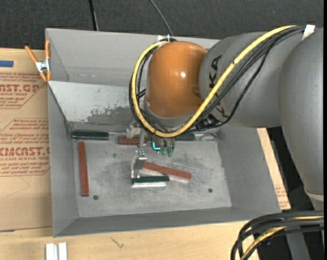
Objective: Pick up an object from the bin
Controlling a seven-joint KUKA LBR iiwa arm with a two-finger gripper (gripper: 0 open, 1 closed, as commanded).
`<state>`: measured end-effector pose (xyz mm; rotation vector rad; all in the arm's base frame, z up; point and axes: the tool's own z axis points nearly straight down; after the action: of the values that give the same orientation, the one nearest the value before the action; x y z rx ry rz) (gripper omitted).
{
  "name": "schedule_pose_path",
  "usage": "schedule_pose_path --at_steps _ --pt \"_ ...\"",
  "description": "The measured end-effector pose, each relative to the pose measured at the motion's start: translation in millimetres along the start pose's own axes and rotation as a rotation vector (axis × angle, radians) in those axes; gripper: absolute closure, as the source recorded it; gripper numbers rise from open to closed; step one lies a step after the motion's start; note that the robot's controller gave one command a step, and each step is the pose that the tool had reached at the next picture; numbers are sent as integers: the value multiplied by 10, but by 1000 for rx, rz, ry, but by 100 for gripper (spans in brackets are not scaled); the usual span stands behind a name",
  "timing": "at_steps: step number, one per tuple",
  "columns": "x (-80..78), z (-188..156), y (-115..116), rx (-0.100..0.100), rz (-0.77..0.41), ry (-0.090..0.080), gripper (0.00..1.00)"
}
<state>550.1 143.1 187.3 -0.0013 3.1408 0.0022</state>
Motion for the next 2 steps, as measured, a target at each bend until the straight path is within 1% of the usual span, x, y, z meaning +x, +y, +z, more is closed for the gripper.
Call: schedule_pose_path --at_steps 1,2 --pt "-23 456 -234 -1 -59 -7 0" --pt "212 1110 -453 -3 -125 -18 100"
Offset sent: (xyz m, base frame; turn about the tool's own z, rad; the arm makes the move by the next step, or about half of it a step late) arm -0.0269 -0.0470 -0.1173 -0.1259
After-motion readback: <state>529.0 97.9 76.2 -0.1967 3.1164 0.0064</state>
